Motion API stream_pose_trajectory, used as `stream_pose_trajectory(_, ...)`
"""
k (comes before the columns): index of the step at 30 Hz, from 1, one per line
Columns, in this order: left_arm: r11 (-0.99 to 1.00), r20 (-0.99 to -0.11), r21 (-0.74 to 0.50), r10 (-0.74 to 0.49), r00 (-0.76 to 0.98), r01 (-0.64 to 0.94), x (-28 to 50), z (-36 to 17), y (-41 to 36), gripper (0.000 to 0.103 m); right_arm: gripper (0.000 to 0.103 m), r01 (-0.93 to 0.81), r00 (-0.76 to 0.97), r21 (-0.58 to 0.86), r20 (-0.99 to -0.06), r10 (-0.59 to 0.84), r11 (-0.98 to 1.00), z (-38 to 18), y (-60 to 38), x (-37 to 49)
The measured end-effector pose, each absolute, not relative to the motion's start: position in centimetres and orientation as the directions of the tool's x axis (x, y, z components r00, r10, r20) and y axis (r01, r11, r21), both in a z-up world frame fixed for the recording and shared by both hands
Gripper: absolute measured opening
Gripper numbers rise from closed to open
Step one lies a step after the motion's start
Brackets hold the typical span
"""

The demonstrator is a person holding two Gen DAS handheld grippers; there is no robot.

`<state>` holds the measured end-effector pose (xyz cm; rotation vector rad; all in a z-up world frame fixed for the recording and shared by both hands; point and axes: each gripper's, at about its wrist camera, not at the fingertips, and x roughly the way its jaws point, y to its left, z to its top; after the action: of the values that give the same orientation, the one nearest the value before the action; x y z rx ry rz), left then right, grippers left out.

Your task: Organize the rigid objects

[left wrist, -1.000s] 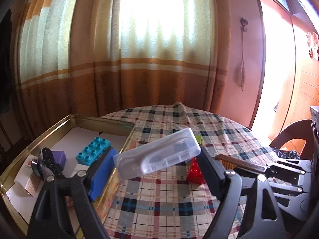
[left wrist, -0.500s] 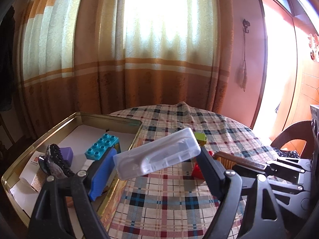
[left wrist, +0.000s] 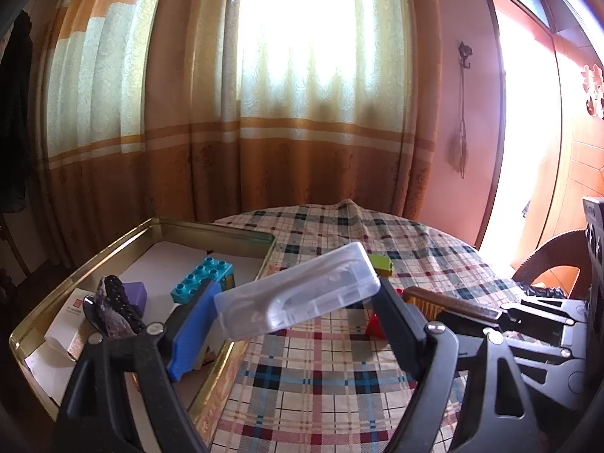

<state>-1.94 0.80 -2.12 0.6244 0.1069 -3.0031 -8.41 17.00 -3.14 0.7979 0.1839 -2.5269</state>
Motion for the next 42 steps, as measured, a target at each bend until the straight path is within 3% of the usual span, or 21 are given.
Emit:
stream_pose_trajectory(38,-0.994,-0.317,-0.043,-0.086,-0.945,0.105,1.2,0.8,-1.7,0.083,0.016,0.528,-0.704,0.072,-0.520,-0.484,-0.846,-1.3,15.8,-7.2)
stream_pose_trajectory(39,-0.992,-0.313,-0.043,-0.097,-0.945,0.116,1.3,0.9,-2.0,0.082,0.016,0.530,-0.705,0.077,-0.514,-0.489,-0.845,-1.0,15.7,-7.3)
stream_pose_trajectory(40,-0.990,-0.311,-0.045,-0.110,-0.944,0.130,1.4,1.3,-2.7,0.071,0.016,0.532,-0.704,0.084,-0.510,-0.495,-0.843,-0.8,15.6,-7.4)
stream_pose_trajectory(42,-0.988,-0.321,-0.043,-0.128,-0.938,0.149,1.3,1.8,-3.9,0.059,0.016,0.541,-0.692,0.115,-0.502,-0.519,-0.833,-0.4,15.4,-7.7)
